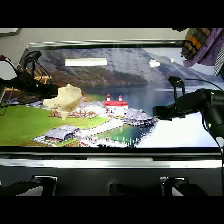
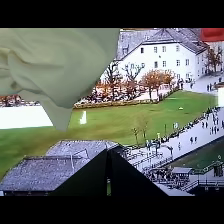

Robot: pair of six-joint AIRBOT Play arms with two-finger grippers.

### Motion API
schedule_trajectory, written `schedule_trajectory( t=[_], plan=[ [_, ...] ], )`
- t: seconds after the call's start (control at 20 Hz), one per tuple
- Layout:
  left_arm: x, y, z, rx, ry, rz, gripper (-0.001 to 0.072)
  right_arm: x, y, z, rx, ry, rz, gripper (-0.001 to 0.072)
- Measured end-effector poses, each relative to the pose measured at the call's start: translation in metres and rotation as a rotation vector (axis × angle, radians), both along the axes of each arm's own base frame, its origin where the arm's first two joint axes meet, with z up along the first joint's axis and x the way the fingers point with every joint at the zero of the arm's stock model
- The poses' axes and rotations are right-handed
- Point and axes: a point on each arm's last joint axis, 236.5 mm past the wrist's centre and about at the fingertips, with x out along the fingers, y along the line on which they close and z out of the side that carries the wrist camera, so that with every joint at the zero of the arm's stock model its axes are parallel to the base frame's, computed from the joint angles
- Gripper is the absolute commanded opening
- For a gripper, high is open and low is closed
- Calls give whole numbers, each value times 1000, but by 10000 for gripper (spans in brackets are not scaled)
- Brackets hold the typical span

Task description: Fold the clothes and pants, and hang the long-sleeved shirts on hangers.

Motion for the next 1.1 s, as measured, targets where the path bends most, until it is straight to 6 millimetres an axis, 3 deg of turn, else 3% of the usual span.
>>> schedule_trajectory(
  t=[1.1],
  plan=[
    [2, 0, 1, -2, -11, 1, 20, 0, 0, 0, 0, 0, 0, 29]
  ],
)
